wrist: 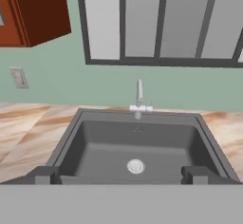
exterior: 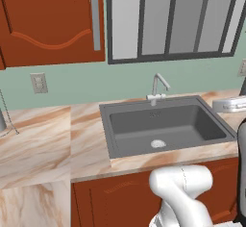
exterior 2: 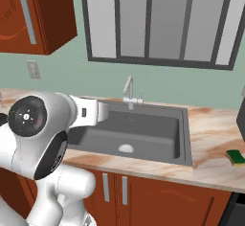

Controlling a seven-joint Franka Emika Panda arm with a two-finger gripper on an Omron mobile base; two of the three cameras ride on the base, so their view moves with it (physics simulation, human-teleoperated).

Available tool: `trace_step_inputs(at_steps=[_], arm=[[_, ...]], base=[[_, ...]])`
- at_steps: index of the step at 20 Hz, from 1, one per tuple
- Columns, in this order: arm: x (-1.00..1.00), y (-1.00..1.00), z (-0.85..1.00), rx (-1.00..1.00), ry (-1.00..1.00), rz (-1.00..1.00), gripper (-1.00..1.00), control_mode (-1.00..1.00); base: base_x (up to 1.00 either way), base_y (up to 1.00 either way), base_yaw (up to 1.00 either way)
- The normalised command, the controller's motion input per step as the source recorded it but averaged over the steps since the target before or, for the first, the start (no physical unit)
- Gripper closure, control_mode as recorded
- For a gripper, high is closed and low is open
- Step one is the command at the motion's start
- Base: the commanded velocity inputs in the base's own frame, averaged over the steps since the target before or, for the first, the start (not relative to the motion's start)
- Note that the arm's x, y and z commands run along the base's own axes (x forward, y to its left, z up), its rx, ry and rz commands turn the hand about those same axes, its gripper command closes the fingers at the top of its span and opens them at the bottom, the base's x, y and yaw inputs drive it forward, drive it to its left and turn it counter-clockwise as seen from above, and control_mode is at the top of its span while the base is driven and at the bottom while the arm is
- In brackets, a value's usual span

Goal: Soak the sponge with water for a few seconds and then drop it inside the sink.

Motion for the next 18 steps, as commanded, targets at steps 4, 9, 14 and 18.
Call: trace_step_inputs(at_steps=[4,9,14,18], arm=[[0.0,-0.21,0.0,-0.01,-0.17,0.0,-1.0,-1.0],[0.0,-0.21,0.0,-0.01,-0.1,0.0,-1.0,-1.0],[0.0,-0.17,0.0,0.0,-0.03,0.0,-1.0,-1.0],[0.0,-0.21,0.0,0.0,0.0,0.0,-1.0,-1.0]], base=[[0.0,0.0,0.0],[0.0,0.0,0.0],[0.0,0.0,0.0],[0.0,0.0,0.0]])
